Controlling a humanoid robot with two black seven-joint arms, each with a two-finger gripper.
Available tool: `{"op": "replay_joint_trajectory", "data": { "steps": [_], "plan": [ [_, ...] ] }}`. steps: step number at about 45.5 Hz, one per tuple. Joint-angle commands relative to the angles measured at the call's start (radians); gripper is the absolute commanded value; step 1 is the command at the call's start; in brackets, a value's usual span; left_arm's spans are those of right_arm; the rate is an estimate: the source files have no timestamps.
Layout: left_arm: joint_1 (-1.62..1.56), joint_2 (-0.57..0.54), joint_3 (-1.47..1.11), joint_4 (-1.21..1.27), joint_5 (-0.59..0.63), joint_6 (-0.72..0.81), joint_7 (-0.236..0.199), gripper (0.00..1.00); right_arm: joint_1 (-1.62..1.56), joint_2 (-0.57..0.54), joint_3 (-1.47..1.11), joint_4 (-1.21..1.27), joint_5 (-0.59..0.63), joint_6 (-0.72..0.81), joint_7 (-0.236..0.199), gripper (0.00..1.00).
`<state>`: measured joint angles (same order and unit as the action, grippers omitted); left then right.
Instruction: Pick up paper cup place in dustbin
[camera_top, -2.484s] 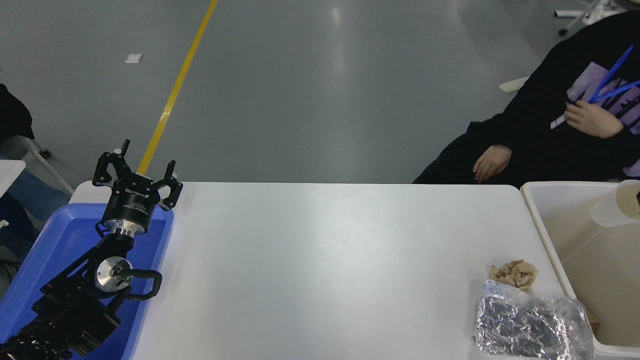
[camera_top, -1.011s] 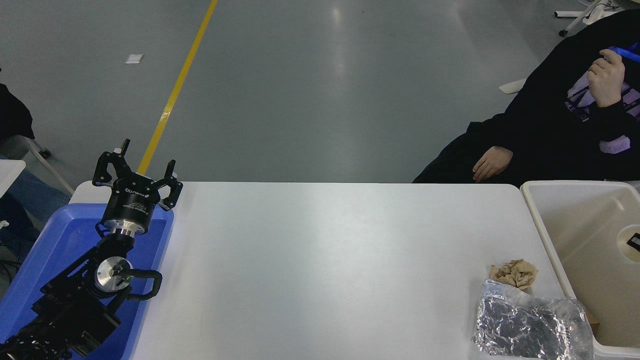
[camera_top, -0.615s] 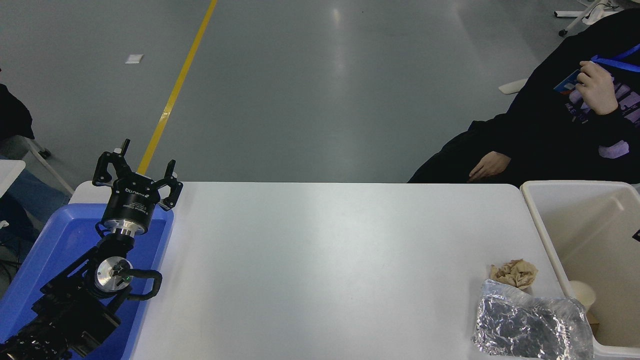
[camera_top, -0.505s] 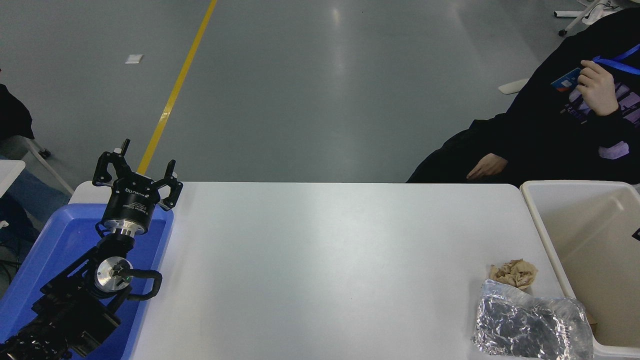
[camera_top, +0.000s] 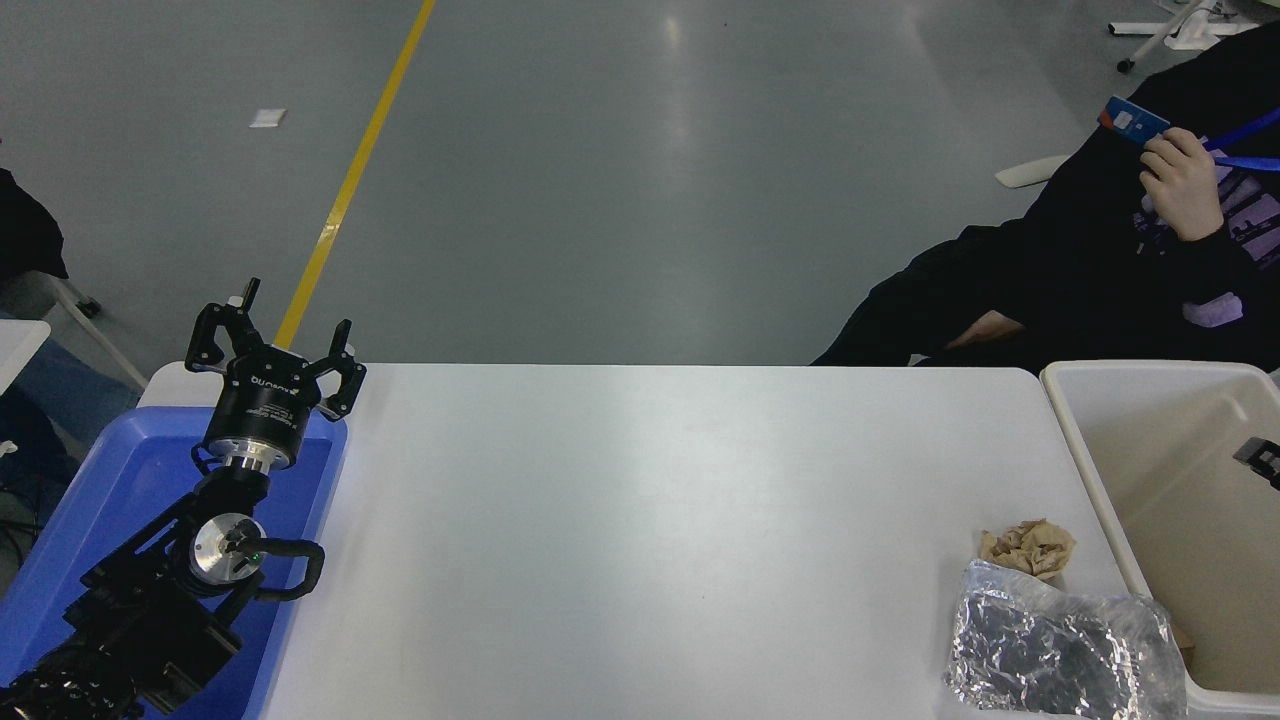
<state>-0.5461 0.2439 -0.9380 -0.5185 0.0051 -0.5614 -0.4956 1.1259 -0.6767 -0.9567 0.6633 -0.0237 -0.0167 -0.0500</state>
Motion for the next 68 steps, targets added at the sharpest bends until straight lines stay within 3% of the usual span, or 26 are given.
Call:
{"op": "replay_joint_trajectory", "data": {
  "steps": [1, 15, 28, 33, 45, 68],
  "plan": [
    [0.0, 0.0, 0.001, 0.0, 0.001, 0.0, 0.0, 0.98, 0.239, -0.018, -0.125, 0.268, 0.001, 0.009, 0.002, 1.0],
    [0.0, 0.0, 0.001, 0.0, 0.0, 0.0, 0.0, 0.98, 0.624, 0.02, -0.33, 0.624, -0.013, 0.078, 0.004, 1.0],
    [0.0, 0.0, 0.001, 0.0, 0.0, 0.0, -0.001, 0.98, 0.929, 0.14, -0.367, 0.668, -0.013, 0.547, 0.002, 1.0],
    [0.002, 0.0, -0.001, 0.0, 0.0, 0.0, -0.001, 0.98, 0.988, 0.206, -0.366, 0.671, -0.013, 0.636, 0.001, 1.0],
    [0.002, 0.0, -0.001, 0.002, 0.0, 0.0, -0.001, 0.98, 1.137, 0.341, -0.314, 0.794, -0.012, 0.673, 0.001, 1.0],
    [0.0, 0.0, 0.002, 0.0, 0.001, 0.0, 0.0, 0.98, 1.157, 0.367, -0.292, 0.779, 0.001, 0.704, 0.001, 1.0]
  ]
}}
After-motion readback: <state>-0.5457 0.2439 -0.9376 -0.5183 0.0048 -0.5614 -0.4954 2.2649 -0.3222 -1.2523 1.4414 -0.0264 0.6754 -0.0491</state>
